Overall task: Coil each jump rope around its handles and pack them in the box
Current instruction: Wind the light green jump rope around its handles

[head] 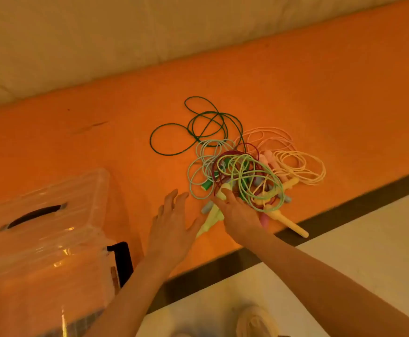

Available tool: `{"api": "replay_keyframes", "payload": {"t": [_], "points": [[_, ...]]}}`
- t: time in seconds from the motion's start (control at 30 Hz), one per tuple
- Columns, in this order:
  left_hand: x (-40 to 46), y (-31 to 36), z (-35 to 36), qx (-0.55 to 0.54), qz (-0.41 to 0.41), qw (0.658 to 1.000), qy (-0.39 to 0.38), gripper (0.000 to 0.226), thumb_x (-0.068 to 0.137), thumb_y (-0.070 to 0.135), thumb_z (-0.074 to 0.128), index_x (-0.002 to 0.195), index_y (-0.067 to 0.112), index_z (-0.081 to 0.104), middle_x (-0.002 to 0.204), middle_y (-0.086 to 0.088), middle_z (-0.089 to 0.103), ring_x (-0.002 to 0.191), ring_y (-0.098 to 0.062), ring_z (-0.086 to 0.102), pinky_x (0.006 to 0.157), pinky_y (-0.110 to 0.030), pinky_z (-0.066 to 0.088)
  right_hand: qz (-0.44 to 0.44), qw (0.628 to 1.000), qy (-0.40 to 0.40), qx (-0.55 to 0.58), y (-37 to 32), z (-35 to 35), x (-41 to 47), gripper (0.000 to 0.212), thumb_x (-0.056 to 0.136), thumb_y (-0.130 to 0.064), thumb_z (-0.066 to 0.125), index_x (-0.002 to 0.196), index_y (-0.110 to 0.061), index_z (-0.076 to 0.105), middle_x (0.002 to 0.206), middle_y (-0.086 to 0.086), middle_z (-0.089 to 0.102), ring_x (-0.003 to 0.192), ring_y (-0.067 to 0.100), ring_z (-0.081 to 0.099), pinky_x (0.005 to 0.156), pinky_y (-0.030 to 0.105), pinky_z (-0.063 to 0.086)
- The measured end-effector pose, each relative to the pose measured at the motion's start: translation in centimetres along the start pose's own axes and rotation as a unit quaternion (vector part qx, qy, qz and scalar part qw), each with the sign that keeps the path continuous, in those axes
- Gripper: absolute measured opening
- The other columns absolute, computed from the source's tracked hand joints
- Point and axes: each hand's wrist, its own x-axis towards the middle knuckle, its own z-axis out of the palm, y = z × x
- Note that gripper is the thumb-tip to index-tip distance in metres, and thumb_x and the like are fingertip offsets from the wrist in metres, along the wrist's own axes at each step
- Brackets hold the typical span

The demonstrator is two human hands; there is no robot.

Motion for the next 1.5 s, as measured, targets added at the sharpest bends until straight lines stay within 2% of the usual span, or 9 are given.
{"api": "replay_keyframes", "payload": {"t": [0.17, 0.43, 0.57, 0.73, 0.93, 1.17, 1.3, 1.4, 1.5], "points": [[-0.4, -1.9, 4.2, -0.114, -0.016, 0.993, 0.014, 0.050, 0.099, 0.046, 0.029, 0.144, 0.025, 0.032, 0.154, 0.004, 0.019, 0.134, -0.017, 0.036, 0.107, -0.037, 0.036, -0.030, 0.997, -0.030, -0.059, 0.3, 3.3, 2.6, 0.058, 0.090, 0.003, 0.045, 0.142, -0.021, 0.037, 0.159, 0.004, 0.003, 0.136, 0.030, 0.030, 0.094, 0.039, 0.046], [-1.0, -2.7, 6.1, -0.243, -0.084, 0.966, -0.041, 0.029, 0.103, 0.032, 0.031, 0.128, 0.031, 0.046, 0.137, 0.008, 0.041, 0.114, -0.002, 0.041, 0.091, -0.016, 0.029, -0.151, 0.979, 0.006, -0.138, 2.1, 4.7, 5.0, 0.041, 0.093, -0.003, 0.048, 0.132, -0.014, 0.043, 0.135, 0.010, 0.039, 0.119, 0.028, 0.046, 0.087, 0.038, 0.046], [0.4, -2.2, 5.5, -0.430, -0.245, 0.867, -0.056, 0.030, 0.100, 0.041, 0.036, 0.115, 0.026, 0.057, 0.123, 0.002, 0.060, 0.099, -0.004, 0.054, 0.077, -0.020, 0.039, -0.267, 0.948, 0.123, -0.122, 2.1, 2.0, 3.5, 0.032, 0.074, -0.010, 0.074, 0.102, -0.018, 0.062, 0.104, 0.007, 0.060, 0.083, 0.021, 0.060, 0.061, 0.032, 0.048], [0.5, -1.6, 3.2, -0.652, -0.308, 0.668, -0.187, 0.050, 0.084, 0.051, 0.049, 0.103, 0.009, 0.069, 0.088, -0.009, 0.073, 0.077, -0.015, 0.070, 0.069, -0.028, 0.053, -0.402, 0.905, 0.140, 0.000, -3.7, 2.9, -3.1, 0.018, 0.094, -0.014, 0.048, 0.106, -0.016, 0.061, 0.113, 0.006, 0.058, 0.090, 0.021, 0.053, 0.076, 0.032, 0.046], [0.1, -4.3, 2.5, -0.498, -0.279, 0.820, 0.036, 0.028, 0.089, 0.032, 0.064, 0.098, 0.006, 0.065, 0.055, 0.003, 0.050, 0.041, -0.007, 0.043, 0.041, -0.022, 0.040, -0.258, 0.958, 0.077, 0.096, -3.9, 8.2, -4.6, 0.042, 0.072, -0.015, 0.069, 0.112, -0.018, 0.055, 0.119, 0.005, 0.055, 0.080, 0.016, 0.057, 0.063, 0.027, 0.046], [-0.4, -3.2, 1.1, -0.453, -0.162, 0.875, -0.064, 0.017, 0.092, 0.020, 0.060, 0.109, 0.024, 0.057, 0.094, -0.010, 0.068, 0.066, -0.015, 0.063, 0.064, -0.029, 0.052, -0.084, 0.996, -0.031, -0.026, -1.5, 7.9, 1.5, 0.079, 0.092, 0.002, 0.045, 0.153, -0.026, 0.002, 0.160, 0.011, -0.007, 0.125, 0.035, 0.042, 0.090, 0.042, 0.049], [-1.0, -2.7, 1.0, -0.431, -0.120, 0.892, -0.056, 0.019, 0.093, 0.036, 0.054, 0.112, 0.037, 0.055, 0.070, 0.001, 0.065, 0.043, -0.012, 0.046, 0.041, -0.022, 0.040, -0.116, 0.986, 0.054, -0.106, -1.2, 8.6, 1.3, 0.055, 0.083, -0.005, 0.060, 0.135, -0.022, 0.048, 0.150, 0.016, 0.030, 0.107, 0.029, 0.052, 0.079, 0.038, 0.051], [-0.7, -3.0, 1.8, -0.421, -0.175, 0.890, -0.017, 0.015, 0.094, 0.033, 0.055, 0.104, 0.022, 0.054, 0.069, -0.002, 0.059, 0.038, -0.006, 0.036, 0.038, -0.022, 0.030, -0.177, 0.970, 0.101, -0.130, -1.6, 8.9, 1.6, 0.027, 0.072, -0.015, 0.073, 0.098, -0.018, 0.067, 0.102, 0.008, 0.062, 0.072, 0.020, 0.060, 0.054, 0.031, 0.046], [-0.7, -3.0, 2.3, -0.449, -0.214, 0.868, 0.004, 0.016, 0.096, 0.031, 0.052, 0.100, 0.015, 0.052, 0.072, -0.003, 0.059, 0.040, -0.007, 0.039, 0.039, -0.022, 0.033, -0.165, 0.980, -0.013, -0.112, -3.7, 8.8, 1.6, 0.044, 0.089, -0.016, 0.061, 0.131, -0.010, 0.050, 0.081, 0.005, 0.064, 0.060, 0.021, 0.061, 0.040, 0.028, 0.025]]}}
